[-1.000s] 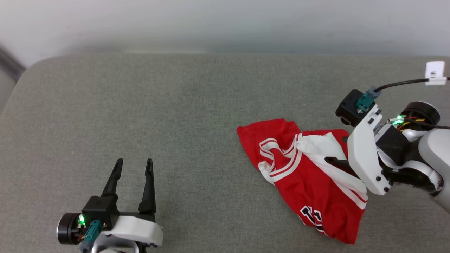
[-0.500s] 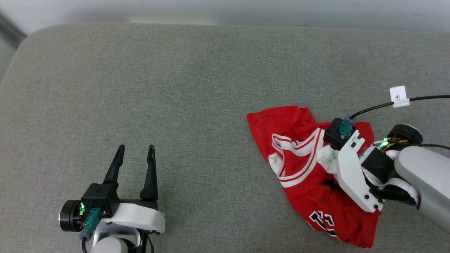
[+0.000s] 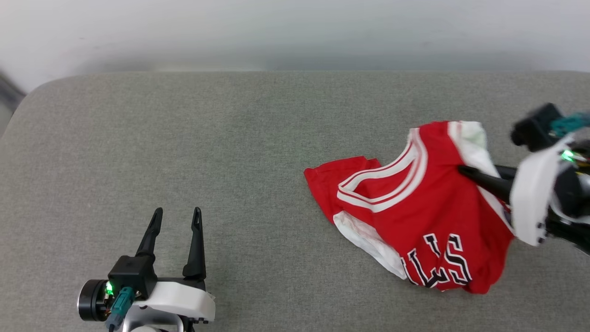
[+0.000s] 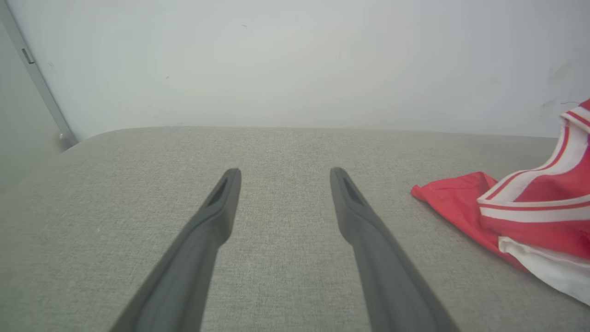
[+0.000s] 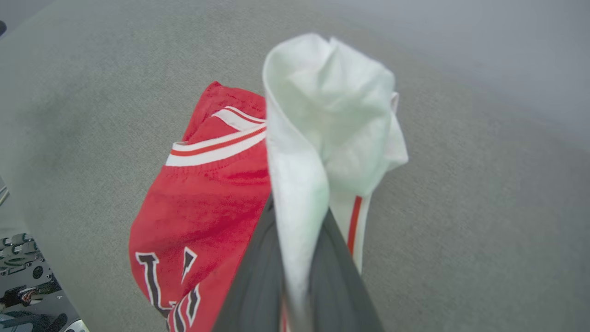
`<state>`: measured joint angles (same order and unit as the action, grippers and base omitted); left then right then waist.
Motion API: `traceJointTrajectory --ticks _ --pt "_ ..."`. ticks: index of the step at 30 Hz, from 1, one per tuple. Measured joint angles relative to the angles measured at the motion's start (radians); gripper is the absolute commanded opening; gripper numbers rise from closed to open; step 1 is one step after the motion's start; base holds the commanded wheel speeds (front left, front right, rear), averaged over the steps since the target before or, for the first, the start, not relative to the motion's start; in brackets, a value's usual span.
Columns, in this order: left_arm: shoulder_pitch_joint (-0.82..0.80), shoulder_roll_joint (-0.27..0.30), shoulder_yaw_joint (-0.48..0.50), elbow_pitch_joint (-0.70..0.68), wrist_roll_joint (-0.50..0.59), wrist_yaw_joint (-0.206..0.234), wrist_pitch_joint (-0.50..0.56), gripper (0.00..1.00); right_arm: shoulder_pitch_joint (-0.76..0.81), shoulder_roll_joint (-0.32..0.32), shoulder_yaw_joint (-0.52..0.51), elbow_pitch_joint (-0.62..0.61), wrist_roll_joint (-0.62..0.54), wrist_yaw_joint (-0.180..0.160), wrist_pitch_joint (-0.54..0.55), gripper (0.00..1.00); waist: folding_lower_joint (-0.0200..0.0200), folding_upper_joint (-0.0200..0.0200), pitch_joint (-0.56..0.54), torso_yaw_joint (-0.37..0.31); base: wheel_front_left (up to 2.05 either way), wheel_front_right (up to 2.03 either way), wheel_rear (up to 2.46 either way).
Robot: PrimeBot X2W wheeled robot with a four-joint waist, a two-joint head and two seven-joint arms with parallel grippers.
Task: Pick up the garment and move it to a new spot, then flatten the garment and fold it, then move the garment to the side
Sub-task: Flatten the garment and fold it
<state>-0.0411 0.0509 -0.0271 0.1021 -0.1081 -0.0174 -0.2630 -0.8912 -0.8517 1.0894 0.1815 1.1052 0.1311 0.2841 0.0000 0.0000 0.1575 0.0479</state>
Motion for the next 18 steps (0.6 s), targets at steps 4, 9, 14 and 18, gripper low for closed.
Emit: traceJointTrajectory --ticks 4,9,14,18 --pt "0.007 0.000 0.000 -0.005 0.000 -0.001 0.000 1.00 0.123 -0.064 -0.073 0.077 0.064 0.000 -0.098 0.00 0.0000 0.0000 -0.006 -0.007 0.00 0.00 0.00" --pt "0.011 0.000 0.007 -0.006 0.004 -0.008 0.000 1.00 0.281 -0.084 -0.123 0.265 0.138 0.000 -0.167 0.00 0.0000 0.0000 0.002 -0.002 0.00 0.00 0.00" --pt "0.011 0.000 0.009 -0.004 0.006 -0.010 0.000 1.00 0.387 -0.031 -0.111 0.414 0.152 0.000 -0.171 0.00 0.0000 0.0001 0.006 0.003 0.00 0.00 0.00" --pt "0.012 0.000 0.005 0.001 0.006 -0.010 0.000 1.00 0.401 0.004 -0.120 0.463 0.152 0.000 -0.200 0.00 0.0000 0.0000 -0.003 0.004 0.00 0.00 0.00"
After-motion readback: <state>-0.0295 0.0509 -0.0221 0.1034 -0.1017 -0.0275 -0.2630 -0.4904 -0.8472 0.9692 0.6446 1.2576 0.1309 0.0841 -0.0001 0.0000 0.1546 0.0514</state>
